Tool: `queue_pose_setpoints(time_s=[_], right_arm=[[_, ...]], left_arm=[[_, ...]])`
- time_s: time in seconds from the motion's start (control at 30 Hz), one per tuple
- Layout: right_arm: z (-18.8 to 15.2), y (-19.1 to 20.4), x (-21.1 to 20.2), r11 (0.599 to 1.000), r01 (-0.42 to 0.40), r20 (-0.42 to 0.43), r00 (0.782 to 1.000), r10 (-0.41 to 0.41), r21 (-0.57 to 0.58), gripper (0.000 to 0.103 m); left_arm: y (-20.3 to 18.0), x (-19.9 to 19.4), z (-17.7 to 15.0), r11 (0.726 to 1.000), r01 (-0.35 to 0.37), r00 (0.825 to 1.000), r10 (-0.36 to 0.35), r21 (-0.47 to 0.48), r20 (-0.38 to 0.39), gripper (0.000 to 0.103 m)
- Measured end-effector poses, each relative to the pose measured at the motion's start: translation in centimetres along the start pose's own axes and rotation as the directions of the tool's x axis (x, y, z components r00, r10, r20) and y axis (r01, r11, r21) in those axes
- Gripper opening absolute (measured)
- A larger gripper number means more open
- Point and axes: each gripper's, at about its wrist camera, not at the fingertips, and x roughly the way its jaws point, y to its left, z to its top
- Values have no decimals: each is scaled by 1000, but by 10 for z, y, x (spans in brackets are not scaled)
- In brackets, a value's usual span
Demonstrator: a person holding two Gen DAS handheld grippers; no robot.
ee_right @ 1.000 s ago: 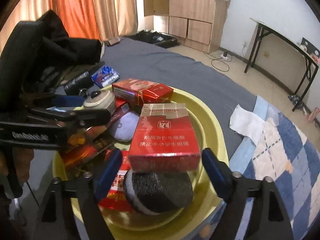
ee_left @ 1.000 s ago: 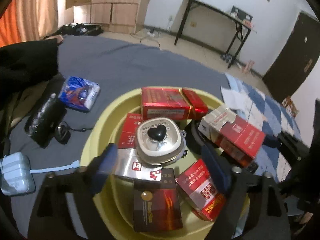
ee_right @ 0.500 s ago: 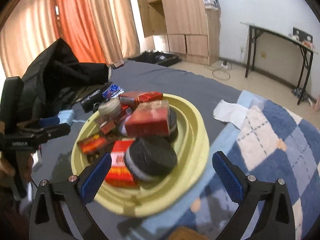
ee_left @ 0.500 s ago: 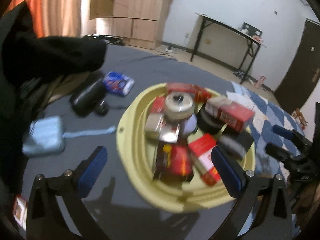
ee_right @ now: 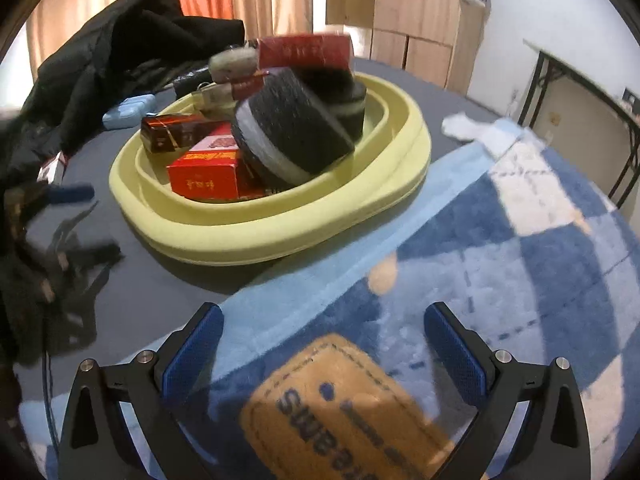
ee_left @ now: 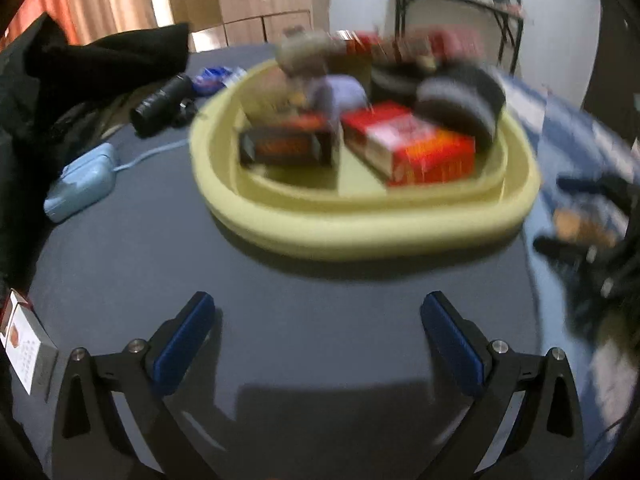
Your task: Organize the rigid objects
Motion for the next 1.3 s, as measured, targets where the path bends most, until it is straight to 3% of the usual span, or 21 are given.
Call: queue_pose_setpoints(time_s=[0.13, 0.5, 1.3], right_arm=[[6, 4, 8, 1000, -12, -18, 1000, 12, -25, 103], [17, 11, 30, 998, 33, -20, 999, -34, -45, 103], [16, 11, 28, 999, 24, -17, 1000, -25, -42, 103]], left_arm=[[-10, 4, 4, 999, 5, 1000, -6, 34, 18, 103], [-22, 27, 28, 995, 101, 995, -101, -18, 0, 103], [-23, 26, 29, 996, 93, 996, -93, -14, -2, 103]])
